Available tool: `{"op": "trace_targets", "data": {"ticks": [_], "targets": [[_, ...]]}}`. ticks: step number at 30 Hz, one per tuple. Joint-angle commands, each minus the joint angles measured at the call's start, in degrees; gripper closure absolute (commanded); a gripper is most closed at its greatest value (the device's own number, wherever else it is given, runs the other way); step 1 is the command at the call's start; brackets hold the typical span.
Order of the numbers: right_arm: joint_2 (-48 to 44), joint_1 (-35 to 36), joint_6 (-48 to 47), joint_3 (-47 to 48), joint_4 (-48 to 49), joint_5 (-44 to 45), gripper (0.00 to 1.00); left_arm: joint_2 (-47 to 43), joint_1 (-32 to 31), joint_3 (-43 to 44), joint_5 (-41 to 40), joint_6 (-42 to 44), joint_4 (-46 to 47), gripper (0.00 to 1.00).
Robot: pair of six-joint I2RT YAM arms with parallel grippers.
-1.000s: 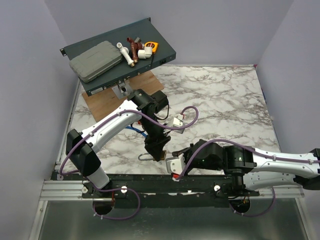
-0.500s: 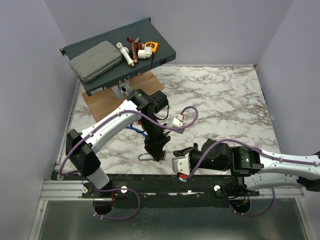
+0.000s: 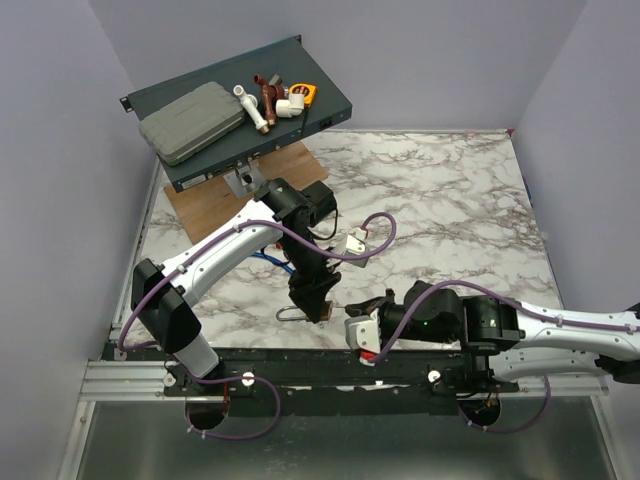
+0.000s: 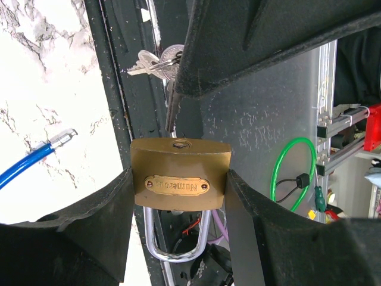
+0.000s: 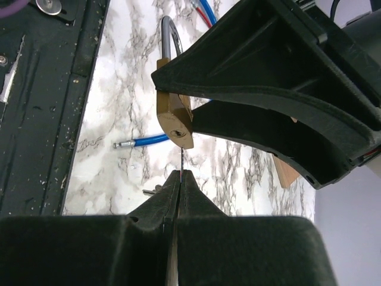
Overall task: Unlock with the key
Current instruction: Unlock the lock.
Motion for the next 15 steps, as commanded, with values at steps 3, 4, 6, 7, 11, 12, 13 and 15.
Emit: {"op": "trace_targets", "data": {"ticks": [3,4,6,7,11,12,13,15], "targets": [[-1.14,0.49,-0.59,-0.35,2.27,-2.26,0.99,-1.92,0.06,0.10,2.27,0.79,-3.74,1.00],[-1.07,0.45,-0.54,-0.41,2.34,-2.46,0.99,-1.92,0.02,0.11,2.28,0.79,-3.67,1.00],[-1.19,0.48,-0.66,-0.60,2.62,-2.86,0.99,-1.87,-0.01,0.18,2.23,0.79,-3.71,1.00],[-1.18,0.49,-0.76,-0.71,2.86,-2.99,0.99,-1.91,-0.03,0.19,2.18,0.86,-3.72,1.00],[-0.98,0.43,-1.12,-1.25,3.13,-2.98,0.99,-1.96,-0.05,0.19,2.10,0.97,-3.71,1.00],[-1.05,0.49,-1.26,-1.41,3.28,-2.96,0.99,-2.00,-0.02,0.16,2.10,0.97,-3.68,1.00],[-1.07,0.47,-1.25,-1.53,3.57,-2.95,0.99,-2.02,0.00,0.19,2.01,1.03,-3.73,1.00],[-1.06,0.45,-1.38,-1.90,3.90,-2.96,0.99,-2.08,-0.20,0.24,2.01,1.17,-3.73,1.00]]}}
